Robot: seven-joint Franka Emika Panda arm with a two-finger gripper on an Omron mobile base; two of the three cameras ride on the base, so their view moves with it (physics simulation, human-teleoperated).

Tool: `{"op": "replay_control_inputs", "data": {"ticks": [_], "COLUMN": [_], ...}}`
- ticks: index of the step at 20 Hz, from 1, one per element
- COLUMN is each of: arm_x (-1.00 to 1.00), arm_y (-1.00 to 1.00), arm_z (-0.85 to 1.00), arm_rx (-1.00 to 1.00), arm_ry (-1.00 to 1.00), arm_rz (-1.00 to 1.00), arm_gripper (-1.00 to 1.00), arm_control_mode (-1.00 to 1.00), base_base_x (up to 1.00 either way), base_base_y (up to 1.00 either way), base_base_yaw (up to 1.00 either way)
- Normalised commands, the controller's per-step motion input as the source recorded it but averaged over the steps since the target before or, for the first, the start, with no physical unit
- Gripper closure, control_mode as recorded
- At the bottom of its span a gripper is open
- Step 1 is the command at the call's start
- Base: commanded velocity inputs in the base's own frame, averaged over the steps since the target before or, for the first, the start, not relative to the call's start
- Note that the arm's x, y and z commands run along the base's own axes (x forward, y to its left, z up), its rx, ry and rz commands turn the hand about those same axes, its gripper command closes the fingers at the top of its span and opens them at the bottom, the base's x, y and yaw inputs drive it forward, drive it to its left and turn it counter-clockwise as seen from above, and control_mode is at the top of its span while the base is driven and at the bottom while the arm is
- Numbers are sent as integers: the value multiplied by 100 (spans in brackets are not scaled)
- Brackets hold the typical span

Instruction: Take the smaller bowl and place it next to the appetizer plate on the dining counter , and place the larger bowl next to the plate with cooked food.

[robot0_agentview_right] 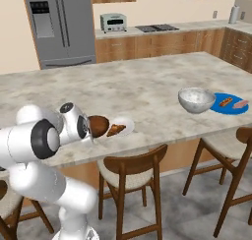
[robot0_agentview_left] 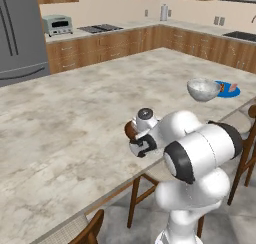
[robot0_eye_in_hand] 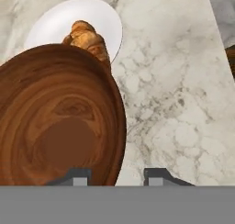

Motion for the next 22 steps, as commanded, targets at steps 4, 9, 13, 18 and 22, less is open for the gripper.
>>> {"op": "replay_control_inputs", "data": {"ticks": [4,9,13,18,22], "arm_x": [-25,-47,-78,-61,-97], "arm_y": [0,0,0,-1,-22], "arm_z": [94,100,100,100,100], "arm_rx": [11,16,14,21,37], "arm_ry": [-28,-43,-38,-17,36], "arm_rz": [3,2,0,0,-3], "arm_gripper": [-100,-100,-100,-100,-100], "arm_control_mode": [-100,-100,-100,-100,-100], "base_base_x": [0,0,0,0,0], "base_base_y": [0,0,0,0,0], "base_base_yaw": [0,0,0,0,0]}}
